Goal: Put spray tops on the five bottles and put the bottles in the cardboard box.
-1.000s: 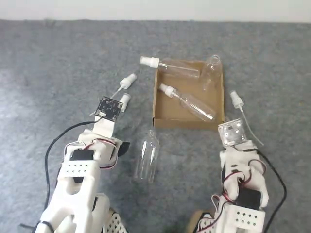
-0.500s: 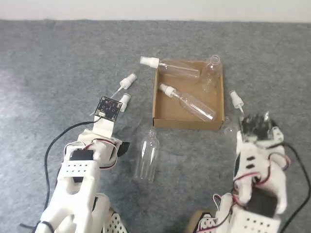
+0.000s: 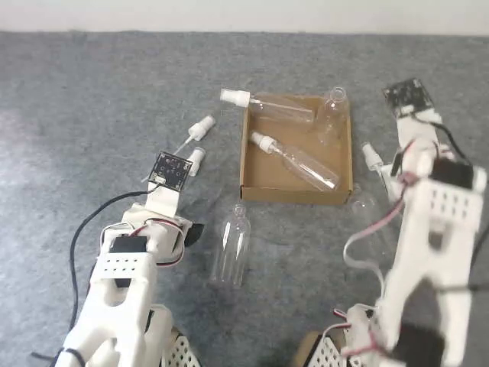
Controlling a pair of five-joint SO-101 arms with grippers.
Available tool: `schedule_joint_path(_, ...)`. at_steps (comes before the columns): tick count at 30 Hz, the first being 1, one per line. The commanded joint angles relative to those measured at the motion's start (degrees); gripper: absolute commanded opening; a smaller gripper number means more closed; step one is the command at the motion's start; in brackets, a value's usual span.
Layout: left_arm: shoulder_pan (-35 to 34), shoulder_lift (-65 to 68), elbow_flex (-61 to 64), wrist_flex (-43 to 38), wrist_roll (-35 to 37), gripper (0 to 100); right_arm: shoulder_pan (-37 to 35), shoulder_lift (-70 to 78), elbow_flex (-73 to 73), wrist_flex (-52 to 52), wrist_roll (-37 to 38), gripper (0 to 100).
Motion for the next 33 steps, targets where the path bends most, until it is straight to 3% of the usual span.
schedule_joint_path(1, 0.18, -1.85, -0.22, -1.14, -0.62, 31, -2.51, 9.27, -7.82, 0.48, 1.14, 29.6)
schedule_joint_path(8, 0.18, -1.85, -0.22, -1.14, -0.62, 31, -6.81, 25.19, -15.47, -3.82, 0.62, 32.6)
schedule_joint_path(16, 0.18, -1.85, -0.22, -1.14, -0.62, 31, -3.74, 37.76, -30.24, -4.35, -7.91, 32.5)
schedule_joint_path(28, 0.18, -1.85, -0.22, -1.14, -0.62, 31, -6.55, 51.21, -39.47, -4.35, -7.74, 32.5)
schedule_joint_path(33, 0.18, -1.85, -0.22, -1.14, -0.62, 31, -4.62, 54.11, -41.23, -4.70, -8.09, 23.0)
